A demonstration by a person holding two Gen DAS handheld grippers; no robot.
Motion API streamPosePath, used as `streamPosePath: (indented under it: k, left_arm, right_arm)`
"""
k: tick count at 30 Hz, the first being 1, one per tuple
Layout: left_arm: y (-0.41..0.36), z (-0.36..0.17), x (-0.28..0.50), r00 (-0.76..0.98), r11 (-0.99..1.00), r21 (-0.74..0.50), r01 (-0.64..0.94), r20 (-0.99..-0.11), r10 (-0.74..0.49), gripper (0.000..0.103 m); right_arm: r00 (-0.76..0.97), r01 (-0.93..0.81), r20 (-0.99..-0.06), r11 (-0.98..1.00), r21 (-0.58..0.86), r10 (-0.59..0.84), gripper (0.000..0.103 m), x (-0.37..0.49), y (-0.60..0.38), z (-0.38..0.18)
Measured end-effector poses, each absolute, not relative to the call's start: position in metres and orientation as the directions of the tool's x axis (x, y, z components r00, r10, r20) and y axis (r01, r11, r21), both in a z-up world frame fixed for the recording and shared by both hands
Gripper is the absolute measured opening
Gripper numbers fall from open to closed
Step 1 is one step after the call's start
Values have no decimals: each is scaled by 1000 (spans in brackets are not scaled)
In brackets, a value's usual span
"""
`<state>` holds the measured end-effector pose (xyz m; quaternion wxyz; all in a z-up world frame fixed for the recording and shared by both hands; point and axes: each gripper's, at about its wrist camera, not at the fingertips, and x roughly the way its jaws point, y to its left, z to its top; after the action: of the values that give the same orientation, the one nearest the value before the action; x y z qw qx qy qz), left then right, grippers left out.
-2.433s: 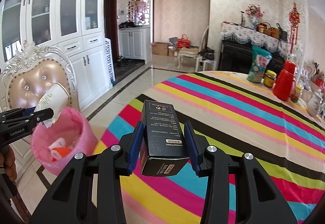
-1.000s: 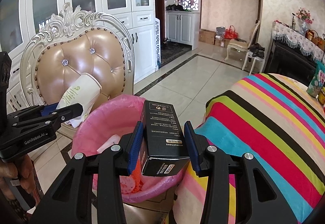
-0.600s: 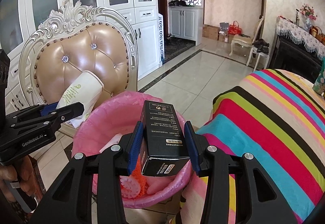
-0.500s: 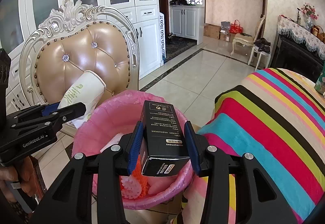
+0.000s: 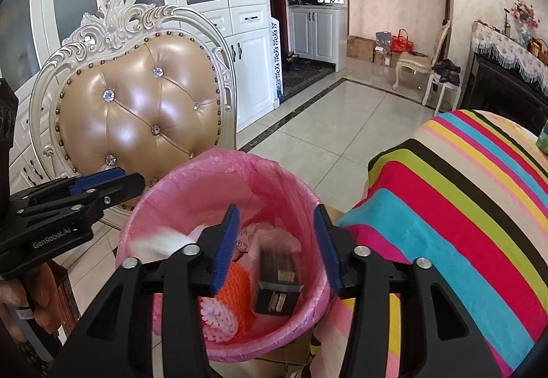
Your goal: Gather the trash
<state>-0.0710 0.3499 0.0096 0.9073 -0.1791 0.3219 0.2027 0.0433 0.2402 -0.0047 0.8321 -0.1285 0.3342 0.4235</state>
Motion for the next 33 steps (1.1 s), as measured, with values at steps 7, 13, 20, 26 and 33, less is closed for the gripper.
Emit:
streamPosePath:
  k: [7, 13, 20, 26, 33]
  left_arm:
    - [345, 10, -84, 696, 848, -172, -502, -662, 277, 60]
    - [323, 8, -102, 699, 871, -161, -465, -671, 249, 71]
    - [296, 8, -123, 692, 874, -137, -466, -672, 263, 71]
    - [278, 8, -140, 691, 872, -135, -471, -671, 270, 74]
    - [267, 9, -151, 691, 864, -129, -487, -662, 291, 74]
  right_arm:
    - [434, -782, -659, 621, 63, 614, 62, 41, 227, -6]
    - [442, -775, -657, 628, 63, 611, 64, 34, 203, -7]
    - [445, -773, -644, 630, 74, 622, 67, 18, 174, -7]
    - [443, -786, -623, 614, 77, 645, 73, 1, 154, -4]
    - [440, -794, -615, 604, 73, 654, 76, -12, 142, -2]
